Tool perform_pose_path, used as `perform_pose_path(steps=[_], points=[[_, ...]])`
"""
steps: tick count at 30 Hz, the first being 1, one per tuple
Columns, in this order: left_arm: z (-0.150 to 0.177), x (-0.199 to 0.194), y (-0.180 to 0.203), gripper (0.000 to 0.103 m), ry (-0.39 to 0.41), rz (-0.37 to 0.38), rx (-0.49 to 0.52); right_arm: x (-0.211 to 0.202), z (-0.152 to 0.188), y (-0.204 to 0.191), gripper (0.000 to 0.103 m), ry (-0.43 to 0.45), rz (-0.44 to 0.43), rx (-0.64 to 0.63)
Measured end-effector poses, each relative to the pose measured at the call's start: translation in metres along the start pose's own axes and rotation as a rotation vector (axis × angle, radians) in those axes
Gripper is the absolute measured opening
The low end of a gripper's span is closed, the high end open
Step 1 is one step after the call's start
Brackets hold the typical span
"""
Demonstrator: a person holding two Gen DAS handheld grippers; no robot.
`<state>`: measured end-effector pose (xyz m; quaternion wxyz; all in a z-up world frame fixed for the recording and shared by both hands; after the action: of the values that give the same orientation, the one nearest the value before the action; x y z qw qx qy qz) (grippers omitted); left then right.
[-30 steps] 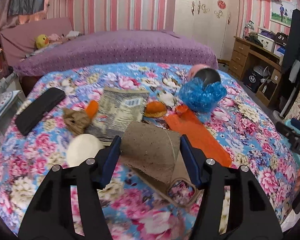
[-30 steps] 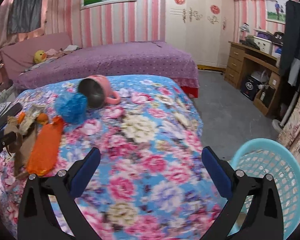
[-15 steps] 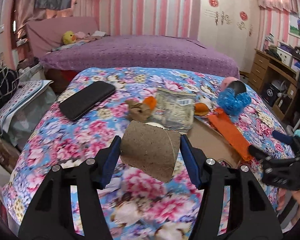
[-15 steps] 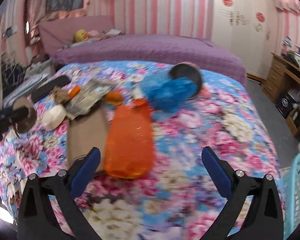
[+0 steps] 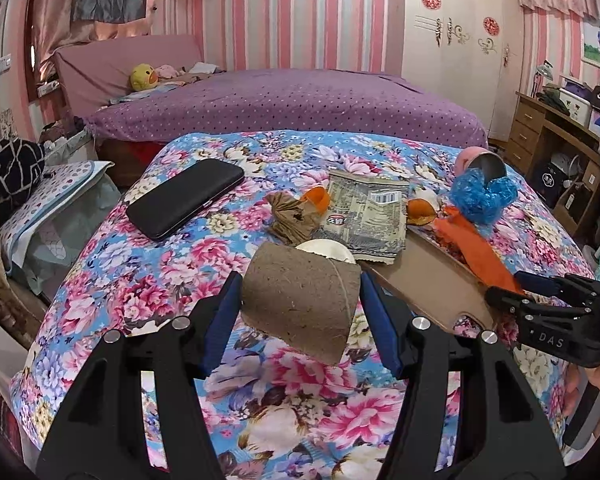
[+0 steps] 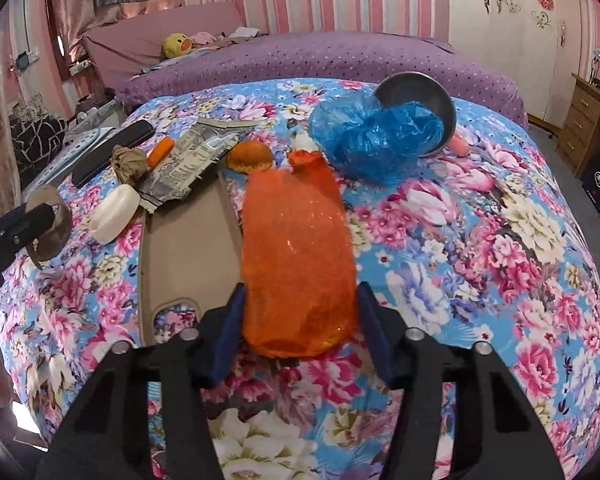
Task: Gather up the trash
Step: 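Grasp the orange plastic bag with the right tool while the left tool holds the sleeve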
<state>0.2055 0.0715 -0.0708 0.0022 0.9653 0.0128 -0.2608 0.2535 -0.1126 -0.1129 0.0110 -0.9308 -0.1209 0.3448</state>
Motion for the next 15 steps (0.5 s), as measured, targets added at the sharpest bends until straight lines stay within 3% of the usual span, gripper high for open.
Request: perform_pose_path(steps=[8, 15], points=[[-0.002, -0.001, 0.002, 0.059, 0.011, 0.002, -0.008, -0.007, -0.004, -0.003, 0.031, 0.024, -0.036, -0.014], [-0.002, 0.0, -0.001, 0.059, 0.01, 0.002, -0.032, -0.019, -0.006, 0.007, 0.03, 0.052, -0.018, -0.018]])
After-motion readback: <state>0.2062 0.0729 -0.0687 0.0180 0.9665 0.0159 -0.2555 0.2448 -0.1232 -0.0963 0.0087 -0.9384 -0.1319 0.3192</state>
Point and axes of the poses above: each gripper's, at about its wrist camera, not at the fingertips, and x roughly the way its jaws point, y to its right, z to its underside, the point moved 7 cm from there along x, roughly the way its jaws point, and after that the axes turned 7 degrees about y, right-handed, at the moved point
